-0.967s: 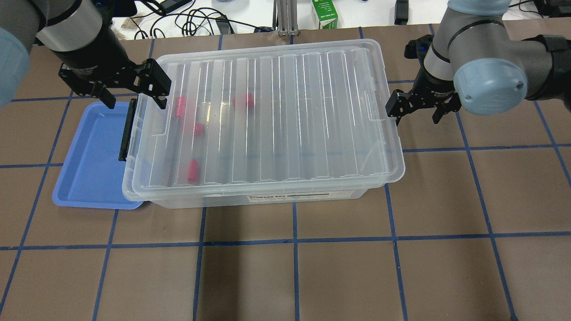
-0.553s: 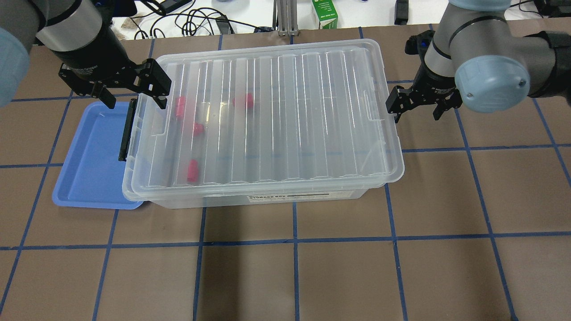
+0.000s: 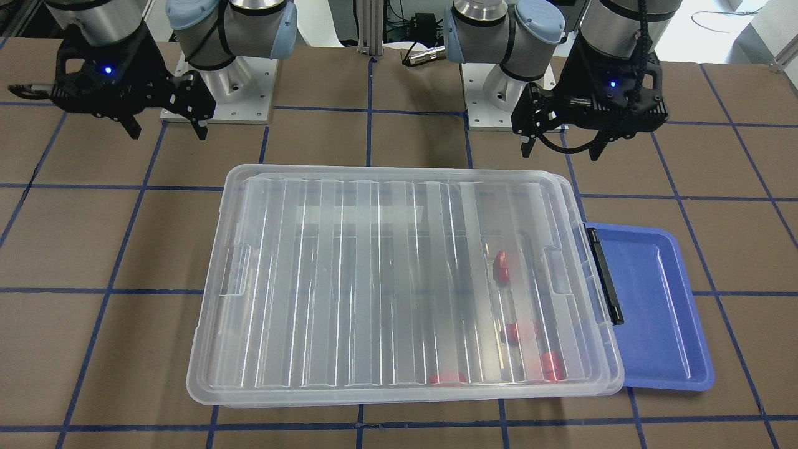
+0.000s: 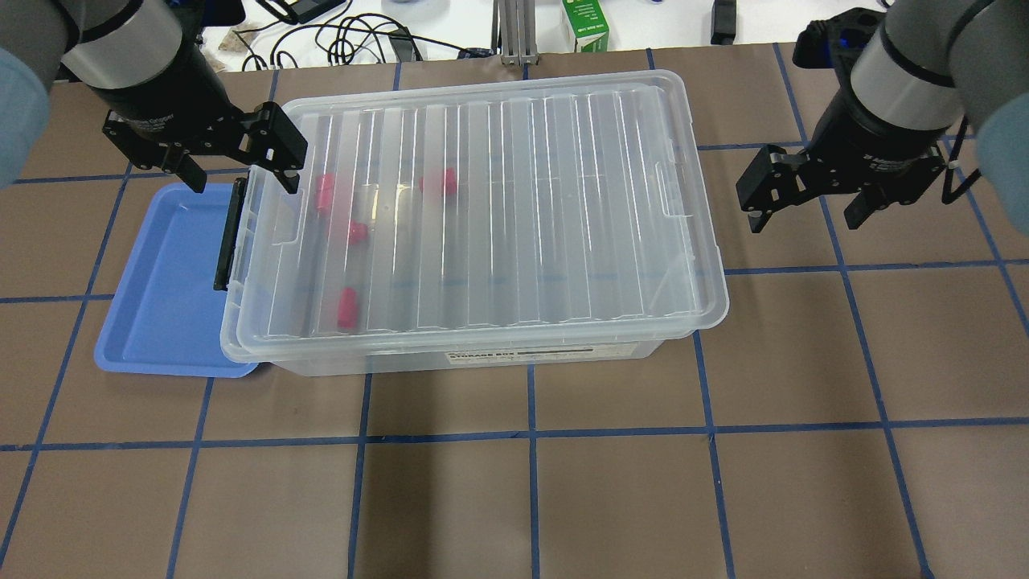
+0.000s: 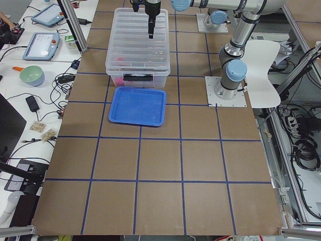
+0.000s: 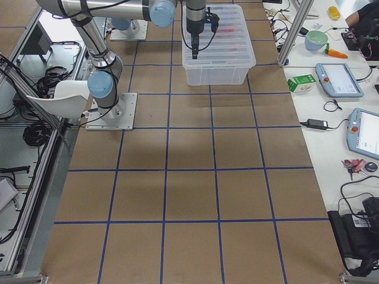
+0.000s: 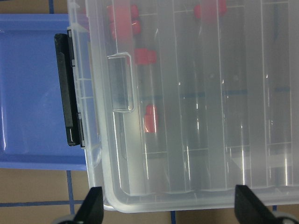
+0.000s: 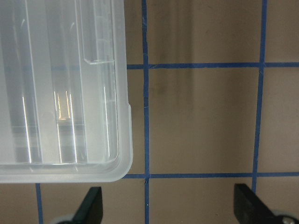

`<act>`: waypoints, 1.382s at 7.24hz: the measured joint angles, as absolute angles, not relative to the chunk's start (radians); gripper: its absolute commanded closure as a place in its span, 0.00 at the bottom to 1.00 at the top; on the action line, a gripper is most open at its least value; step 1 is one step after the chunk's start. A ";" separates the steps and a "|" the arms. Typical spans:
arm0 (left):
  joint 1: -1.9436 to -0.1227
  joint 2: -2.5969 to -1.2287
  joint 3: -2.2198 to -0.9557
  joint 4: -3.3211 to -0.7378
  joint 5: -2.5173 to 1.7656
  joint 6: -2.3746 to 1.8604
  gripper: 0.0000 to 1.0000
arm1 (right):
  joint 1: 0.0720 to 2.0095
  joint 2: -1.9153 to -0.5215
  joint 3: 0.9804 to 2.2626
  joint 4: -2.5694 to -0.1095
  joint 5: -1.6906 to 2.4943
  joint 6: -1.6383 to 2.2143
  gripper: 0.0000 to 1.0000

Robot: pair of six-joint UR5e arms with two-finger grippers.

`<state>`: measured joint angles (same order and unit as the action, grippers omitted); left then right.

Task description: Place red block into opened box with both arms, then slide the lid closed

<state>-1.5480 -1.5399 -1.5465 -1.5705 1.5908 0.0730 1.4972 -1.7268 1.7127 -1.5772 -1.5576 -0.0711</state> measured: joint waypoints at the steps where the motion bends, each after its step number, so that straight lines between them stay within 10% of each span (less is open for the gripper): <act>1: -1.548 -1.543 -1.543 -1.571 1.590 0.072 0.00 | 1.501 -1.751 1.716 -1.556 -1.554 -0.070 0.00; 10: -1.549 -1.558 -1.511 -1.595 1.594 0.071 0.00 | 1.538 -1.745 1.733 -1.590 -1.569 -0.075 0.00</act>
<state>-1.5493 -1.5578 -1.5112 -1.5953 1.5943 0.0706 1.5384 -1.7452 1.7329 -1.5897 -1.5689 -0.0753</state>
